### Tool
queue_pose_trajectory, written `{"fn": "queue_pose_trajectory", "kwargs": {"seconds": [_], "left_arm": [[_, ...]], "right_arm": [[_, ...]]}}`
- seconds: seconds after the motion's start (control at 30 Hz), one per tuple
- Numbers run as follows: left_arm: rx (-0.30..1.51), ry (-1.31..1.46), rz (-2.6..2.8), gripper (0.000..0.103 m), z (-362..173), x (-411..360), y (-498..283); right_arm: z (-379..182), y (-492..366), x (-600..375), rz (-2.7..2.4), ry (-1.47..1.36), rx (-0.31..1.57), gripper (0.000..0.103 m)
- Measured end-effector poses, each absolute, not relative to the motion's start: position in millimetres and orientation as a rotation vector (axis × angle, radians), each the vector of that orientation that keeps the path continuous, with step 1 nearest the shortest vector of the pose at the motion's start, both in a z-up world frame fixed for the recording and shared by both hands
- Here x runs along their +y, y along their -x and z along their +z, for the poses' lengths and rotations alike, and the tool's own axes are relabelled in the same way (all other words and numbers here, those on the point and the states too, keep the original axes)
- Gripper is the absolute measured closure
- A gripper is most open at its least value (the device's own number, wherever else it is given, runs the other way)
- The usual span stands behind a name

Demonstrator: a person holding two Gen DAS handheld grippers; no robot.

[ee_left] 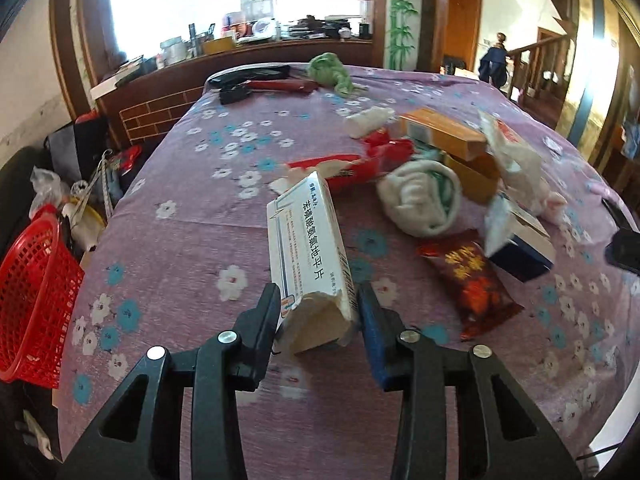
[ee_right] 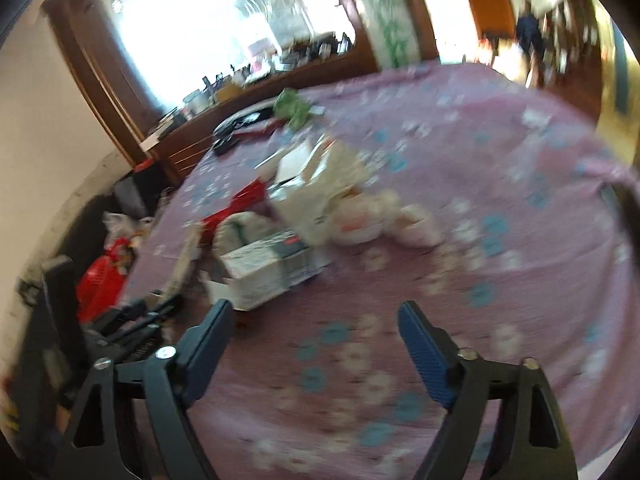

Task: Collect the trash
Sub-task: 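Grasp the white medicine box with the left tool while the right tool grasps the white-green medicine box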

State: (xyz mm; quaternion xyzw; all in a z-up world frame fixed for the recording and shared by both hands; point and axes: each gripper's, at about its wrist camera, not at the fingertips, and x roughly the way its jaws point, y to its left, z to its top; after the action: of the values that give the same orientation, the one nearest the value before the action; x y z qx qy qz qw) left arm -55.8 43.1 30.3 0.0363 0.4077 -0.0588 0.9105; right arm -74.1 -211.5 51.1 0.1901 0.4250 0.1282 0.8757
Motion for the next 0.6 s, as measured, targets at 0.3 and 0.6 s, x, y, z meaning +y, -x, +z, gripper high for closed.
{"fn": "queue_pose_trajectory", "kwargs": {"seconds": [0.3, 0.6], "left_arm": [[0.872, -0.022, -0.124, 0.056, 24, 68, 39], [0.888, -0.01, -0.201, 0.061, 27, 86, 51]], "right_arm": [[41, 11, -176, 0.157, -0.519, 1.03, 0.021], [17, -5, -161, 0.07, -0.406, 1.14, 0.05]]}}
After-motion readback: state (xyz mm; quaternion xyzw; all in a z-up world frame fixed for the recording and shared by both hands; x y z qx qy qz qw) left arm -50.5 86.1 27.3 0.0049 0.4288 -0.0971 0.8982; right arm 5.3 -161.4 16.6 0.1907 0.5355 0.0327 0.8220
